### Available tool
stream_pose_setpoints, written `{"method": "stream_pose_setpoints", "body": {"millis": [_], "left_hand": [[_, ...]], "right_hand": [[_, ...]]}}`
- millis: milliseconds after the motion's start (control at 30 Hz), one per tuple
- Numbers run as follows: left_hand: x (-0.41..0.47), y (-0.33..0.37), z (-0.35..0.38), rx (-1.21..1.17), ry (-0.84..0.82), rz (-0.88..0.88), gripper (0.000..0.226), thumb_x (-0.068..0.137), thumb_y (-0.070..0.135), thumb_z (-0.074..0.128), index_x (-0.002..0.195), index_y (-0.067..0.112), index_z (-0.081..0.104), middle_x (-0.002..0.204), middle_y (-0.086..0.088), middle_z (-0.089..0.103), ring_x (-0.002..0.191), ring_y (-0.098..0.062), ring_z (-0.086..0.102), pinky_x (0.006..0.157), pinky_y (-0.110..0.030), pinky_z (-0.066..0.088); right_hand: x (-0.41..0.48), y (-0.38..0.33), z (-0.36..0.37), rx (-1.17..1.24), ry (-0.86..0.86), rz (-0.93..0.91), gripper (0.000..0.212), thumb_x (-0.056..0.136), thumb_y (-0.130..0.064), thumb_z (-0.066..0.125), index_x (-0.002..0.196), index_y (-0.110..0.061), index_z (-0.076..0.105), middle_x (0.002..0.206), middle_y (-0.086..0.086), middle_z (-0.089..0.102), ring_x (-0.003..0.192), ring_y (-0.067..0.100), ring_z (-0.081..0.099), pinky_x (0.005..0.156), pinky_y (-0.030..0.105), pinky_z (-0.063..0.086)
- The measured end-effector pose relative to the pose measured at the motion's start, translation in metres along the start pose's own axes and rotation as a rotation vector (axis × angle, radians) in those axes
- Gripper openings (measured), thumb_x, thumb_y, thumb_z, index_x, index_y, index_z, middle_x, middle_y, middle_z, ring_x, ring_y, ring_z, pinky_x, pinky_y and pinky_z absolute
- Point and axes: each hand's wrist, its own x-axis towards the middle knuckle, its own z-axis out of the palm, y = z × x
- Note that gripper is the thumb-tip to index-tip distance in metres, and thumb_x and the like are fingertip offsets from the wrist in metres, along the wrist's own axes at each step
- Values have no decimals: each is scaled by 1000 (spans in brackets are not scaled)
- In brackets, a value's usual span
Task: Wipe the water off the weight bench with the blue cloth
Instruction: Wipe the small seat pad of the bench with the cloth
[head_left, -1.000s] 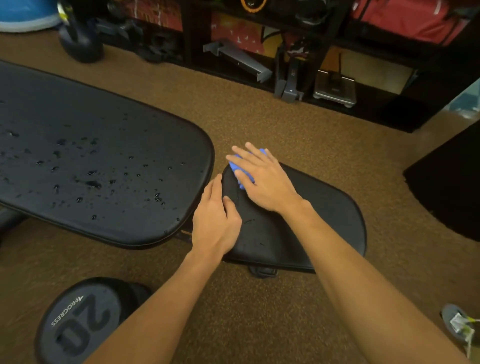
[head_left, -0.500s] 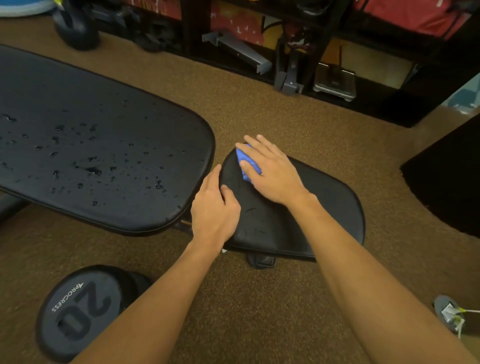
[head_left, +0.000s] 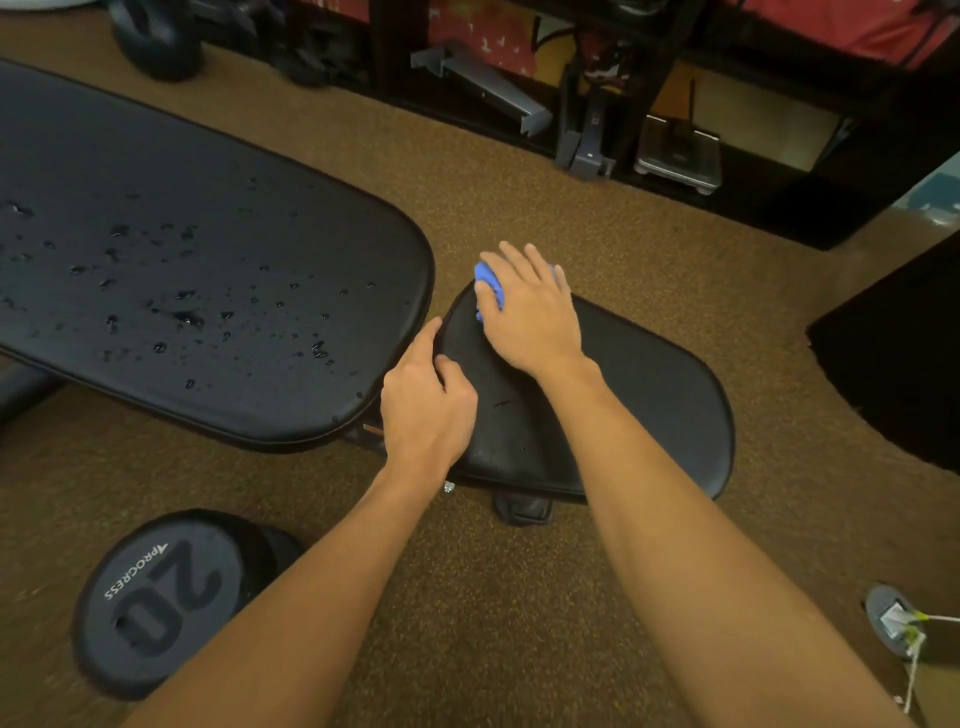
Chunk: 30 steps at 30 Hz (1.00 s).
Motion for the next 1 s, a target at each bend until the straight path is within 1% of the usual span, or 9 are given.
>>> {"method": "stream_pose_setpoints", "body": {"millis": [167, 267, 300, 400, 433, 533, 733, 867, 1000], "left_hand": [[1, -1, -1, 22, -10, 26, 60, 97, 29, 38, 155, 17, 50, 133, -5, 71, 117, -19, 69, 111, -44, 51], [1, 1, -1, 45, -15, 25, 53, 104, 22, 44, 156, 17, 49, 120, -2, 73, 101, -13, 71, 105, -41, 54], [2, 1, -1, 64, -23, 31, 51, 105, 20, 45, 157, 16, 47, 122, -3, 73, 102, -13, 71, 106, -41, 53], [3, 3, -2, 153, -70, 100, 53, 108, 23, 46, 160, 15, 40, 153, -8, 57, 137, -24, 56, 118, -40, 41], [4, 4, -2, 193, -94, 125, 54, 109, 25, 45, 162, 14, 37, 158, -8, 51, 141, -26, 52, 118, -41, 39], [7, 9, 0, 336, -174, 156, 58, 111, 33, 40, 165, 14, 27, 160, -14, 44, 136, -34, 54, 108, -46, 44], [15, 16, 1, 491, -241, 135, 61, 110, 34, 38, 164, 10, 23, 154, -21, 46, 125, -43, 59, 97, -48, 46], [24, 22, 3, 479, -252, 96, 60, 111, 36, 37, 162, 7, 28, 153, -22, 47, 129, -45, 56, 102, -50, 44], [21, 20, 4, 433, -220, 111, 59, 111, 36, 38, 162, 6, 31, 154, -22, 49, 133, -41, 54, 106, -48, 42]], "right_hand": [[-11, -12, 4, 21, -32, -182, 52, 114, -43, 36, 162, -26, 42, 172, -4, 32, 164, 20, 11, 132, 48, 3], [-37, 18, -7, 35, -44, -185, 53, 114, -44, 34, 165, -29, 35, 174, -8, 27, 164, 15, 10, 133, 42, 4], [-47, 28, -10, 26, -27, -158, 53, 115, -45, 33, 166, -30, 33, 175, -8, 25, 164, 15, 9, 133, 42, 4], [-65, 49, -15, -13, 46, -14, 55, 115, -47, 30, 167, -29, 31, 176, -6, 21, 165, 18, 7, 133, 44, 3], [-67, 49, -14, -21, 60, 39, 55, 115, -46, 29, 167, -28, 31, 177, -4, 20, 165, 20, 7, 133, 46, 4], [-72, 38, -13, -3, 37, 88, 56, 115, -45, 29, 167, -25, 29, 177, -3, 19, 165, 22, 6, 133, 50, 4], [-139, 46, -22, -12, -8, -134, 56, 113, -48, 29, 166, -28, 33, 175, -9, 26, 164, 15, 10, 133, 42, 6], [-143, 65, -28, -14, 39, 49, 55, 113, -47, 32, 166, -31, 32, 175, -8, 24, 164, 15, 9, 134, 44, 8], [-119, 47, -21, -35, 73, 219, 56, 114, -44, 30, 167, -26, 30, 177, -2, 19, 165, 23, 6, 132, 51, 4]]}}
